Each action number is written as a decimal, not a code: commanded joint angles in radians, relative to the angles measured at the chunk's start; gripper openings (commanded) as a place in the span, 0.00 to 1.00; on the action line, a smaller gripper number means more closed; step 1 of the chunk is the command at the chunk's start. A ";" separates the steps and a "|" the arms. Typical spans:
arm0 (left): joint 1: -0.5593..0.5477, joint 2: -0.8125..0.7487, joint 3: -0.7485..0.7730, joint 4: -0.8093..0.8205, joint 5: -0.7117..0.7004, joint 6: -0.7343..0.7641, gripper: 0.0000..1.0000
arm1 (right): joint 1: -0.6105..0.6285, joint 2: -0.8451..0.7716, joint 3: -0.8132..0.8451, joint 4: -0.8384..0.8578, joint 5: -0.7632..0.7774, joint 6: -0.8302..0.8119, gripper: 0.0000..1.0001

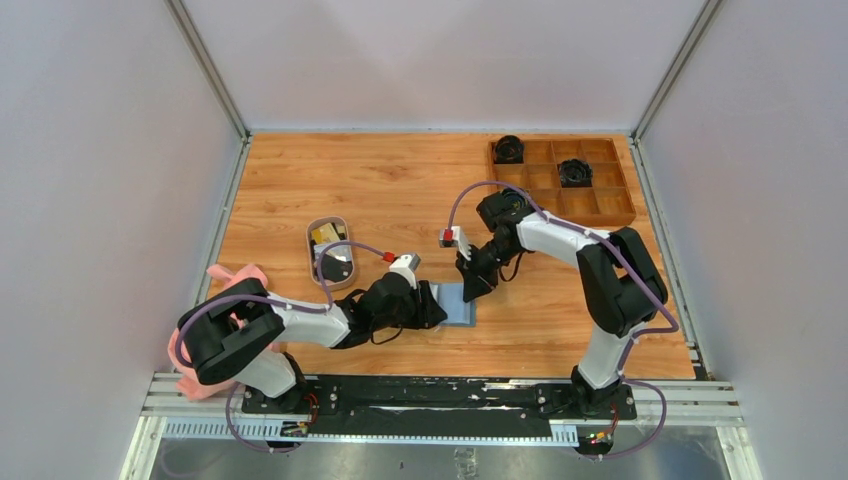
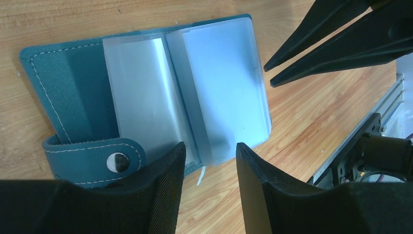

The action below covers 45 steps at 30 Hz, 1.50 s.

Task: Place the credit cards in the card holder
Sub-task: Open the card holder at the center of the board.

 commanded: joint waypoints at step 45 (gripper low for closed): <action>0.012 0.113 0.035 0.004 0.054 0.033 0.69 | 0.048 0.175 0.124 -0.081 -0.123 0.161 0.15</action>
